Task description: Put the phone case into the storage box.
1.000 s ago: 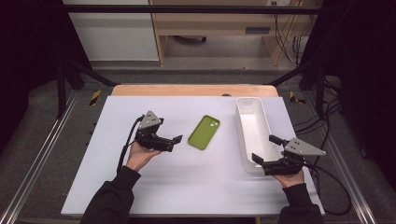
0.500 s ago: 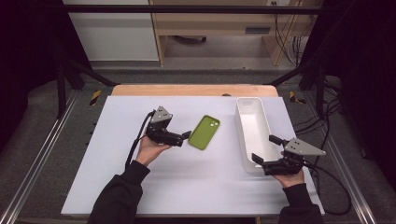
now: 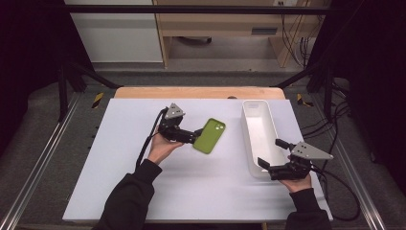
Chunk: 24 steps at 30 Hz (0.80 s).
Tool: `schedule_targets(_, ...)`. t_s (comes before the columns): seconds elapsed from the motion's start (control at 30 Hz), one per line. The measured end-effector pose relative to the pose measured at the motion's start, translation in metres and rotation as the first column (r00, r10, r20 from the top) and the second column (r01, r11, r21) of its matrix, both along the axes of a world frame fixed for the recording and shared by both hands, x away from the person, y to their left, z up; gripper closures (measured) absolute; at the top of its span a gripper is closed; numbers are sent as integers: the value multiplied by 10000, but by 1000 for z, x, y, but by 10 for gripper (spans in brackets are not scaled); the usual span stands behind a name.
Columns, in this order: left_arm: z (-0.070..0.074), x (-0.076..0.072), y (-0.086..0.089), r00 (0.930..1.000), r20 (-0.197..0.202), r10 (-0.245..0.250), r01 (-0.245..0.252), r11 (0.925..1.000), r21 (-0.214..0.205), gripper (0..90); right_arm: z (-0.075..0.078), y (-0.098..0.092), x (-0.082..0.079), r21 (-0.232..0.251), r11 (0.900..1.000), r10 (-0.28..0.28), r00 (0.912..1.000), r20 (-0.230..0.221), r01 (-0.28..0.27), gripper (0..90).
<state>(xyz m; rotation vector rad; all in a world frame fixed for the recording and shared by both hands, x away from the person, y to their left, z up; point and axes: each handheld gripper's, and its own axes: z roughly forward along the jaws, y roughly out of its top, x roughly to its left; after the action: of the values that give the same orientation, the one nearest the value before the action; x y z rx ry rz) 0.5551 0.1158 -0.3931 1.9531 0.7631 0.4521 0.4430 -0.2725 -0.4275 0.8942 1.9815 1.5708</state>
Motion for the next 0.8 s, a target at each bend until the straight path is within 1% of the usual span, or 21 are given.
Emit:
schedule_targets(0.1,-1,2,-3,10000,14,5,-5,10000,52,5,0,0,0,0,10000,2,10000,5,-2,2)
schedule_targets(0.2,-4,7,-7,9999,-134,43,-41,9999,160,5,0,0,0,19,10000,1,10000,23,-1,3)
schedule_targets(0.3,-6,11,-12,9998,-166,54,-50,9998,200,5,0,0,0,17,10000,-1,10000,30,1,3)
schedule_targets(0.33,-6,15,-15,9998,-186,76,-71,9996,279,5,0,0,0,9,10000,4,10000,14,-4,3)
schedule_targets(0.47,-8,19,-20,9998,-151,135,-131,9997,224,7,0,0,0,-37,10000,0,10000,-9,0,3)
schedule_targets(0.6,-12,23,-22,9995,-222,244,-240,9995,188,11,0,0,0,-27,10000,24,10000,-5,-24,3)
schedule_targets(0.77,-18,29,-22,9989,-310,350,-341,9990,306,11,0,0,0,5,10000,27,10000,13,-27,3)
schedule_targets(0.8,-19,31,-23,9984,-417,385,-370,9986,367,11,0,1,0,-1,10000,44,10000,-29,-44,3)
